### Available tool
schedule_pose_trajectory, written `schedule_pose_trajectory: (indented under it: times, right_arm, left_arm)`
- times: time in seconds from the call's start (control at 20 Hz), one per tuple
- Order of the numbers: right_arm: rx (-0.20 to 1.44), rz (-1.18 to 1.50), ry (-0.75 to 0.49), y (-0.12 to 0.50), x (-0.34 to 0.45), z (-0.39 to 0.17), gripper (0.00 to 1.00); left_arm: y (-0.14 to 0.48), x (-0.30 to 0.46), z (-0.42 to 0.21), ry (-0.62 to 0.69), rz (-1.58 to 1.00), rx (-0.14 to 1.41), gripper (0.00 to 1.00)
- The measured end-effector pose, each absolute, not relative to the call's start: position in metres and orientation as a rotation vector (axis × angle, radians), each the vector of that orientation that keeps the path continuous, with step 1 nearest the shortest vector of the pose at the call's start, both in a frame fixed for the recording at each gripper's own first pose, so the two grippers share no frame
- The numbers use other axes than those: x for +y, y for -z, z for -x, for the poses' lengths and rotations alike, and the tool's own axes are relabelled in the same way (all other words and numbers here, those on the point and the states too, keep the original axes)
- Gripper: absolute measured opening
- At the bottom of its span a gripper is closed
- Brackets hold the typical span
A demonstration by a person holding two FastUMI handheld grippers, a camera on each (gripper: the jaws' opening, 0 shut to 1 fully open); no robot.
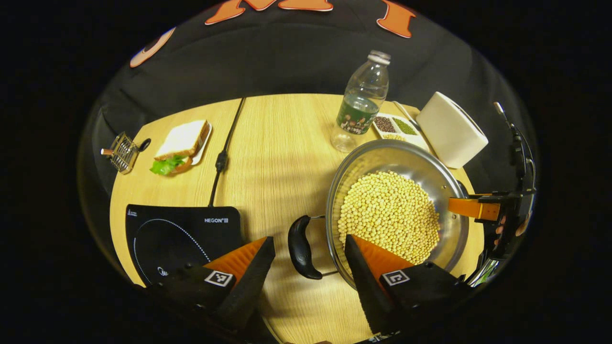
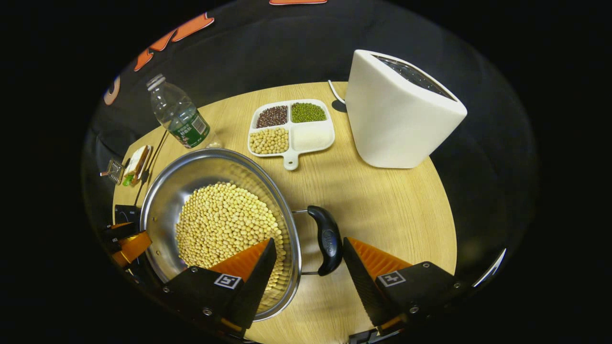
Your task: First push the handle of the pot to place it horizontally, then grasp the pot with both hands and set it on the induction cooktop.
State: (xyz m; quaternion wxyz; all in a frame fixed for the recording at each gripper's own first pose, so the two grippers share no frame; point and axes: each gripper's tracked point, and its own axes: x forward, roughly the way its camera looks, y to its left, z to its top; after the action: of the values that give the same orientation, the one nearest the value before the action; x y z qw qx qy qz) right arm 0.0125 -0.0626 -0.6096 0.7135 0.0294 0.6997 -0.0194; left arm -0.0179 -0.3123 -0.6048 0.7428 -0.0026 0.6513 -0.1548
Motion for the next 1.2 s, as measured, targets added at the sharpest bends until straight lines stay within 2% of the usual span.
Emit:
schedule_pose_trajectory:
  times: [0.25,0.4,0.5,0.6,0.65,0.7,0.85,0.9,1.0,1.15,1.2]
  right_arm:
    - [1.577,-0.06,0.059,0.63,-0.065,-0.008,0.88]
    - [1.586,-0.078,0.061,0.638,-0.062,-0.009,0.84]
    - [1.589,-0.091,0.055,0.639,-0.059,-0.009,0.81]
    - [1.584,-0.088,0.058,0.641,-0.059,-0.011,0.72]
    - [1.583,-0.087,0.055,0.64,-0.059,-0.011,0.76]
    - [1.582,-0.088,0.053,0.641,-0.058,-0.011,0.76]
    - [1.575,-0.085,0.046,0.641,-0.062,-0.013,0.72]
    - [1.573,-0.088,0.049,0.64,-0.061,-0.012,0.71]
    - [1.577,-0.105,0.048,0.638,-0.059,-0.008,0.67]
    - [1.586,-0.132,0.045,0.638,-0.055,-0.001,0.61]
    - [1.583,-0.133,0.044,0.637,-0.054,-0.001,0.65]
  left_arm:
    - [0.623,-0.318,0.023,0.332,-0.01,1.462,0.98]
    - [0.632,-0.319,0.025,0.328,-0.028,1.466,0.98]
    - [0.636,-0.32,0.024,0.32,-0.032,1.463,0.91]
    - [0.638,-0.325,0.024,0.322,-0.025,1.462,0.87]
    - [0.639,-0.325,0.024,0.313,-0.033,1.462,0.82]
    - [0.641,-0.325,0.023,0.307,-0.038,1.455,0.79]
    - [0.639,-0.325,0.018,0.277,-0.024,1.442,0.8]
    - [0.64,-0.324,0.017,0.275,-0.02,1.432,0.75]
    - [0.64,-0.324,0.015,0.274,-0.025,1.424,0.71]
    - [0.634,-0.323,0.011,0.27,-0.063,1.405,0.71]
    - [0.633,-0.323,0.005,0.269,-0.078,1.389,0.72]
